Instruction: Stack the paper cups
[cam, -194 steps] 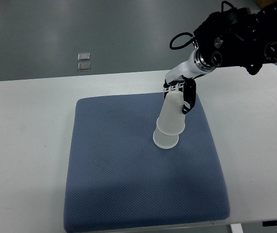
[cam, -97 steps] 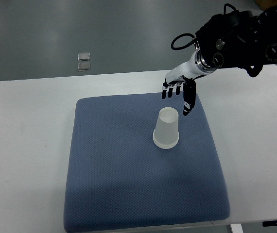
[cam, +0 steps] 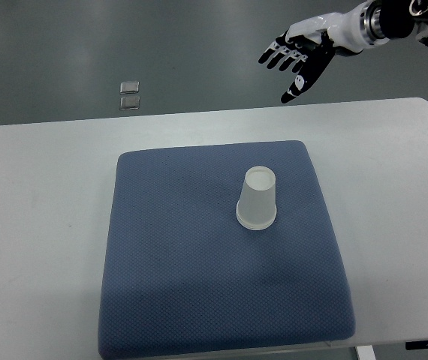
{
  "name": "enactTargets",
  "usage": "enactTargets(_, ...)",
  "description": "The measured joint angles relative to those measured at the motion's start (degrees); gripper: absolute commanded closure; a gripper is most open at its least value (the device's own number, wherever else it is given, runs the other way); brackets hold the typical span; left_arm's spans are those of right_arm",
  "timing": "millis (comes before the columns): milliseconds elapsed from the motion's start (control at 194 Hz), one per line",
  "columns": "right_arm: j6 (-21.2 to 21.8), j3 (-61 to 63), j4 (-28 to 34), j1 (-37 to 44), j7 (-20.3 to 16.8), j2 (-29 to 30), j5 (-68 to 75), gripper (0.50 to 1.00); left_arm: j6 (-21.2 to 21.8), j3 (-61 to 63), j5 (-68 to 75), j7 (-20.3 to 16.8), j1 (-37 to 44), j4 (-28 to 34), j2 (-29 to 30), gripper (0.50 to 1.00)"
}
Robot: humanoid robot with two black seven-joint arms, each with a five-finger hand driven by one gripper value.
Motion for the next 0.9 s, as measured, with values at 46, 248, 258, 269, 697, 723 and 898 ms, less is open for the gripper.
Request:
enactTargets(46,-1.6,4.5,-1.8,-3.7,0.0,-1.1,2.2,0.607,0.0,0.0,0.0,0.0,0.0,-0.1,0.0,0.5)
enactTargets(248,-10.9,25.9,-8.9,-20.8,2.1,-1.6,11.0,0.607,0.0,0.1,0.0,0.0,0.0,-0.2,0.0,0.5)
enactTargets(258,-11.2,27.0,-9.4,-21.7,2.3,-1.4,11.4,0.607,0.0,0.1,0.0,0.0,0.0,-0.2,0.0,0.5)
enactTargets(269,-11.5,28.1,-9.8,-22.5,2.6,-1.3,11.7,0.607,0.0,0.1,0.0,0.0,0.0,-0.2,0.0,0.5)
enactTargets(697,-12.8,70.5,-23.0,-50.0,8.2,14.6,16.9,0.585,0.0,0.1,0.0,0.0,0.0,-0.1,0.0,0.5)
enactTargets(723,-12.7,72.4,-23.2,-51.3,8.4,15.7,16.9,0.585,0.0,0.1,0.0,0.0,0.0,-0.1,0.0,0.5)
enactTargets(898,-9.7,79.8,-23.9,-58.4,10.7,20.1,16.9,0.585,0.0,0.1,0.0,0.0,0.0,-0.1,0.0,0.5)
